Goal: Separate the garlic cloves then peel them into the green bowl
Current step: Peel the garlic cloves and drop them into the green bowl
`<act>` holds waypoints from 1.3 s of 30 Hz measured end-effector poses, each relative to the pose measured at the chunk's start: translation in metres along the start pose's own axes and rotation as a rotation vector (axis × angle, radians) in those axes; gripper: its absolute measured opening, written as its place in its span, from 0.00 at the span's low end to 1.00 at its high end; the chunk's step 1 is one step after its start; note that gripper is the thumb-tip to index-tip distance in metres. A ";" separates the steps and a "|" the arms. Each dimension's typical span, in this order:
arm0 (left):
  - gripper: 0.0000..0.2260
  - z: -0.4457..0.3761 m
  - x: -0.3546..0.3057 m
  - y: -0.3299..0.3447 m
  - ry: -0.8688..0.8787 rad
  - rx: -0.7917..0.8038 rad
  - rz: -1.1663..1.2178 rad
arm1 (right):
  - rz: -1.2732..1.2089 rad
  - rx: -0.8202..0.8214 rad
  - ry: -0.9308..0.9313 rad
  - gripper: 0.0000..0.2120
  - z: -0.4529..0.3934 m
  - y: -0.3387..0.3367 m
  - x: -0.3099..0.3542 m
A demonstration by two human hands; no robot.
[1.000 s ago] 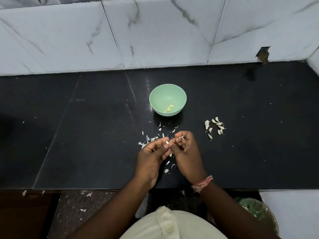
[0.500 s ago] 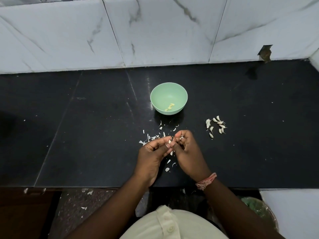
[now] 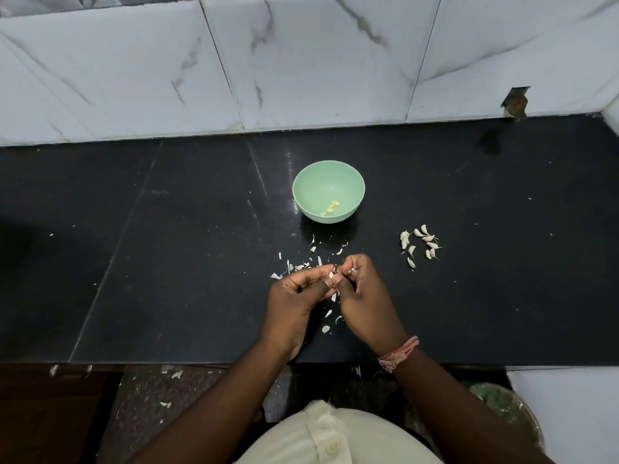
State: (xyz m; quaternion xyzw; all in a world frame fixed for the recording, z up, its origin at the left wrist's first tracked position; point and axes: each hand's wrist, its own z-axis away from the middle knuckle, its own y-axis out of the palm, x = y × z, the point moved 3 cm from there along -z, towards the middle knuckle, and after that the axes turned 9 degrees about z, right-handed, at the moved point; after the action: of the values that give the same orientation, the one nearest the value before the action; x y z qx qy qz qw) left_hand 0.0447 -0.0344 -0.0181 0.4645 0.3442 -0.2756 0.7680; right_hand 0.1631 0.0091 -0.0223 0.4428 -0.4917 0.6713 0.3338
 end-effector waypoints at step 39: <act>0.10 -0.015 0.000 -0.006 0.074 -0.139 -0.029 | -0.220 0.020 0.030 0.10 -0.014 0.000 0.003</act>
State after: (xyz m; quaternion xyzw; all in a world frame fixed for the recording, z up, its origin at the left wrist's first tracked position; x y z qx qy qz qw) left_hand 0.0364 -0.0236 -0.0256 0.4149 0.3972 -0.2449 0.7811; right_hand 0.1587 0.0223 -0.0211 0.4875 -0.4283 0.6421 0.4082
